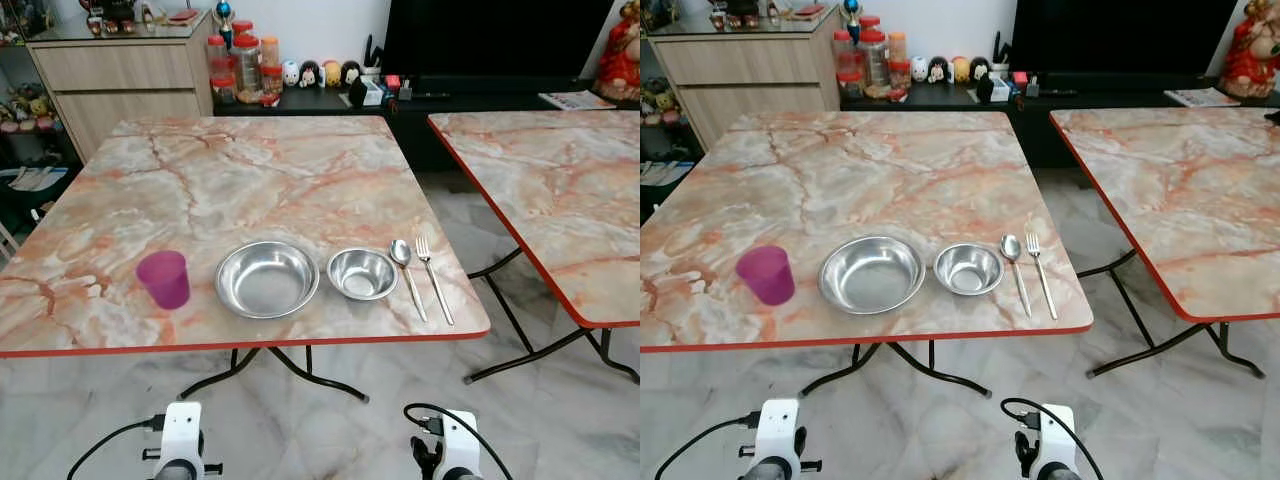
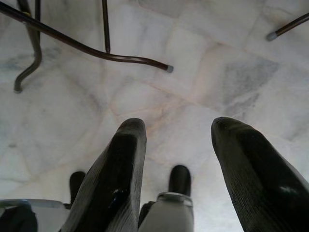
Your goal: Setting the table
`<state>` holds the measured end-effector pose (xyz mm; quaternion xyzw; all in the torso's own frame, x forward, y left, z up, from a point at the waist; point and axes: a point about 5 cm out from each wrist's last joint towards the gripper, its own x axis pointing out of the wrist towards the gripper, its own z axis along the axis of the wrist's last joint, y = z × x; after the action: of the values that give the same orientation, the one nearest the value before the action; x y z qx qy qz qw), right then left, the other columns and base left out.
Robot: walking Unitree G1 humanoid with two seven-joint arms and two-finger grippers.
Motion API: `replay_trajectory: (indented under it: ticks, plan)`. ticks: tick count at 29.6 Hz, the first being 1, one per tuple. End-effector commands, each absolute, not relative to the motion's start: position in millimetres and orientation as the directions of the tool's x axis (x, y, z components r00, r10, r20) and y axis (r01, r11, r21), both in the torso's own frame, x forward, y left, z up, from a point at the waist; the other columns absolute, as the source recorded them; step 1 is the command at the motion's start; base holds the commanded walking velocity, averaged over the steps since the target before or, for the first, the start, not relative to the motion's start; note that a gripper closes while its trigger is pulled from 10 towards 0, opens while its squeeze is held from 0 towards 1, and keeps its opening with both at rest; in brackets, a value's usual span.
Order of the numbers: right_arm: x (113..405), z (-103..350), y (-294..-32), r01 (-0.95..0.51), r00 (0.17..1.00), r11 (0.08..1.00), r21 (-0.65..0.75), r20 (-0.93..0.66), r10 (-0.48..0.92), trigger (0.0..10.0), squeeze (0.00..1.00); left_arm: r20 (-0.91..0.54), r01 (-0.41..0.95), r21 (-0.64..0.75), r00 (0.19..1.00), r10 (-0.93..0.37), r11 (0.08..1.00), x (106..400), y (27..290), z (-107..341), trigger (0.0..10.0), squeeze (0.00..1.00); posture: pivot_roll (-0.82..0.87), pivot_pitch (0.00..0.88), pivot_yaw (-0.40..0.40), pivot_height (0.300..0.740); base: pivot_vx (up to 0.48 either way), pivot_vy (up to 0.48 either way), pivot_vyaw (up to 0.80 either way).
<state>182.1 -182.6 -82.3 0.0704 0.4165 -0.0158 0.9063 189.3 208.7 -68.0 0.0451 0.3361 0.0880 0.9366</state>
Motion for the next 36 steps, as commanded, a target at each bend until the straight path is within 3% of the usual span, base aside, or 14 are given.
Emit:
replay_trajectory:
  ticks: [1, 10, 11, 17, 25, 33, 35, 36]
  plan:
    - [183.3, -81.7, -182.1, 0.067, 0.652, 0.992, 0.108, -0.757, 0.038, 10.0, 0.0, -0.566, -0.176, 0.187, 0.785, 0.252, 0.967, 187.6, 222.0, -62.3, 10.0, 0.0, 0.1, 0.0, -0.035, 0.74, 0.0, 0.0, 0.0]
    - [183.6, -82.6, -172.8, 0.031, 0.645, 0.992, 0.119, -0.761, 0.071, 10.0, 0.0, -0.356, -0.217, 0.285, 0.881, 0.313, 0.934, 179.1, 251.0, -36.6, 10.0, 0.0, 0.15, 0.0, -0.055, 0.74, 0.0, 0.0, 0.0]
    - [183.8, -82.6, -172.0, 0.029, 0.645, 0.992, 0.121, -0.761, 0.074, 10.0, 0.0, -0.295, -0.259, 0.278, 0.893, 0.339, 0.925, 182.8, 256.3, -26.0, 10.0, 1.0, 0.15, 0.0, -0.056, 0.74, 0.0, 0.0, 0.0]
    - [185.5, -82.0, -171.0, 0.015, 0.643, 0.993, 0.119, -0.761, 0.082, 10.0, 0.0, -0.104, -0.337, 0.271, 0.921, 0.375, 0.902, 195.8, 265.1, 9.9, 10.0, 1.0, 0.16, 0.0, -0.063, 0.74, 0.0, 0.0, 0.0]
    - [189.5, -80.3, -168.5, 0.006, 0.649, 0.993, 0.122, -0.755, 0.089, 10.0, 0.0, 0.035, -0.384, 0.213, 0.922, 0.386, 0.898, 214.7, 272.1, 46.9, 10.0, 1.0, 0.16, 0.0, -0.061, 0.74, 0.0, 0.0, 0.0]
    - [187.9, -81.0, -169.0, 0.029, 0.649, 0.991, 0.127, -0.756, 0.078, 10.0, 0.0, 0.071, -0.277, 0.07, 0.96, 0.272, 0.958, 240.5, 246.4, 72.0, 10.0, 1.0, 0.14, 0.0, -0.05, 0.74, 0.0, 0.0, 0.0]
    - [186.8, -81.5, -169.8, 0.029, 0.647, 0.992, 0.124, -0.759, 0.076, 10.0, 0.0, 0.023, -0.164, -0.016, 0.986, 0.164, 0.986, 245.6, 230.6, 69.7, 10.0, 0.96, 0.14, 0.0, -0.049, 0.74, 0.0, 0.0, 0.0]
    - [186.5, -81.7, -170.3, 0.033, 0.646, 0.992, 0.124, -0.76, 0.073, 10.0, 0.0, 0.0, -0.134, -0.064, 0.991, 0.134, 0.989, 247.0, 225.3, 68.4, 10.0, 0.0, 0.13, 0.0, -0.046, 0.74, 0.0, 0.0, 0.0]
